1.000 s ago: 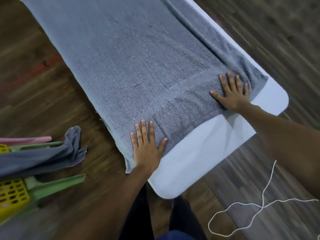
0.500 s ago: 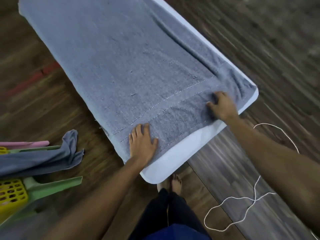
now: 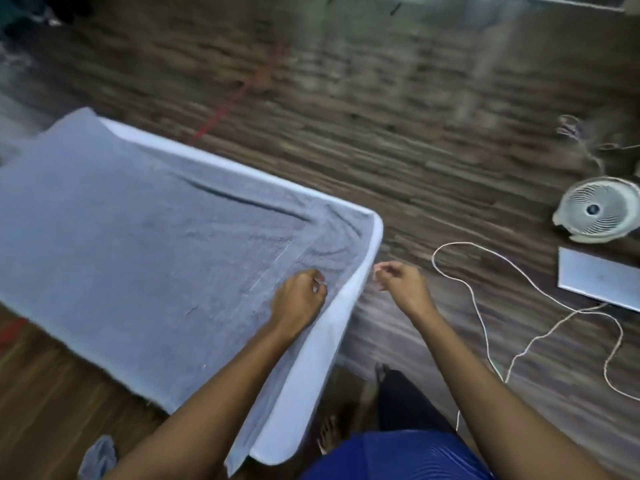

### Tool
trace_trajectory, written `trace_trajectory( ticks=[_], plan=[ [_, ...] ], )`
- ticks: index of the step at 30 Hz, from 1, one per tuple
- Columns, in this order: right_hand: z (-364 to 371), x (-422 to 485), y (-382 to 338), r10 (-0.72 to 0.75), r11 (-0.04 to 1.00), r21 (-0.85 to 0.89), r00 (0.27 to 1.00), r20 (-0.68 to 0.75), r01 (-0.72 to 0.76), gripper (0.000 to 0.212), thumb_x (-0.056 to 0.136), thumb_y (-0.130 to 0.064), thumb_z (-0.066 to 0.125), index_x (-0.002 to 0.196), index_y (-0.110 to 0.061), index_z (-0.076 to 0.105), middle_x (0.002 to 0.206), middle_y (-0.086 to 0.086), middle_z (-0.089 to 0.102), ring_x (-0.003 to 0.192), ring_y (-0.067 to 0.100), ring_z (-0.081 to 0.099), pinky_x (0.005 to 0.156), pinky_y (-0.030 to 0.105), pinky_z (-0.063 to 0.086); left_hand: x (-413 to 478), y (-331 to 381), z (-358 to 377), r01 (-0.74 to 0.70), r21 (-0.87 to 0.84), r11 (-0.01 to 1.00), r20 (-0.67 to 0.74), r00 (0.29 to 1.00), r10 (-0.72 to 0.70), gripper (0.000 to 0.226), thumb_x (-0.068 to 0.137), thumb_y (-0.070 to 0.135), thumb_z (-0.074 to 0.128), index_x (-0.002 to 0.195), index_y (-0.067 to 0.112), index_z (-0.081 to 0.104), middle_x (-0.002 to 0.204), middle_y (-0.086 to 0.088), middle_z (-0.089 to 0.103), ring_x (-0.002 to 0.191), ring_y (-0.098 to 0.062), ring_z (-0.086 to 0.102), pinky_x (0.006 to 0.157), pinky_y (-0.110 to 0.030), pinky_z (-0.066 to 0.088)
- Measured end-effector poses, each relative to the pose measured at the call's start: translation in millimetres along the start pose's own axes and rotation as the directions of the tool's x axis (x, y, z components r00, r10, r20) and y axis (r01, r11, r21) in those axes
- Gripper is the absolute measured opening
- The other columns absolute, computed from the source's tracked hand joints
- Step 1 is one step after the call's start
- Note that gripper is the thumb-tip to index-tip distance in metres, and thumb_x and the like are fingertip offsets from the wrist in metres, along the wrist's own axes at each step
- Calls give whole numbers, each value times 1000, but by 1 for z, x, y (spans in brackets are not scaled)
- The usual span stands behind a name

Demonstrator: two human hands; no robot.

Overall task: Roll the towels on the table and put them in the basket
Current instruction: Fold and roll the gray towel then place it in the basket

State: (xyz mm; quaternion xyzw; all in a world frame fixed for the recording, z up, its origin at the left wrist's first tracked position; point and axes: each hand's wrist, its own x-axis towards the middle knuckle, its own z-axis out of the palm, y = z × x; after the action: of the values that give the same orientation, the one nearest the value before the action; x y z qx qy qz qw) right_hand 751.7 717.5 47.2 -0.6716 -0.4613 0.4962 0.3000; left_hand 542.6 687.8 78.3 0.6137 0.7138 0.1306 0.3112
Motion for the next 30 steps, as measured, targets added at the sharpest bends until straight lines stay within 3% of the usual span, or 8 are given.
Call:
trace_trajectory(
  ticks=[7,12,15,17,21,25,27,30],
  plan=[
    [-124,73,-9,19,993,121,994,-107,-6,14,89,-8,61,86,-19,70,84,5,71,82,23,68,79,38,57,108,125,43,-172,51,984,61,984,169,17,91,28,53,97,21,66,95,1,70,95,-23,63,78,-33,49],
    [-196,147,-22,38,991,132,994,-107,-23,18,89,2,58,85,-13,67,78,8,67,76,25,62,77,43,54,186,215,84,-138,6,990,66,988,137,14,88,32,55,93,25,66,90,-1,71,91,-25,65,78,-38,52],
    [-226,194,-36,53,996,67,998,-36,-50,16,91,-4,58,87,-16,67,78,4,68,73,20,64,70,27,53,228,253,99,-107,-26,994,80,991,109,13,89,29,56,94,22,66,90,-3,71,90,-25,65,77,-37,51],
    [-240,227,-45,61,998,17,998,12,-62,13,91,-7,59,89,-17,68,79,2,68,72,17,65,66,20,50,255,265,100,-75,-41,996,66,995,77,11,90,28,56,94,22,65,89,-2,70,89,-24,64,75,-35,50],
    [-243,295,-62,78,996,-59,990,117,-71,18,89,-10,61,81,-24,70,75,0,70,69,17,65,78,38,55,299,266,92,44,-89,995,26,999,-42,16,93,27,54,94,15,64,86,-4,68,85,-22,63,75,-35,49],
    [-209,367,-91,55,973,-230,958,282,12,17,87,-15,61,79,-28,71,72,-3,72,73,19,69,83,45,56,337,239,79,209,-131,969,-95,970,-222,16,93,27,52,95,17,64,88,-2,67,87,-24,62,77,-36,48],
    [-180,396,-112,39,946,-313,927,374,87,19,87,-17,61,78,-30,70,71,-4,71,74,18,68,79,40,56,352,218,71,272,-153,950,-187,936,-298,17,93,28,51,96,18,65,90,-2,68,88,-24,62,79,-35,47],
    [-131,427,-146,-18,879,-391,837,547,275,19,91,-13,60,81,-29,66,71,-9,68,68,8,65,68,19,49,369,184,58,388,-254,886,-268,852,-450,14,92,26,52,92,19,64,88,-2,68,86,-23,62,78,-35,48]
  ],
)
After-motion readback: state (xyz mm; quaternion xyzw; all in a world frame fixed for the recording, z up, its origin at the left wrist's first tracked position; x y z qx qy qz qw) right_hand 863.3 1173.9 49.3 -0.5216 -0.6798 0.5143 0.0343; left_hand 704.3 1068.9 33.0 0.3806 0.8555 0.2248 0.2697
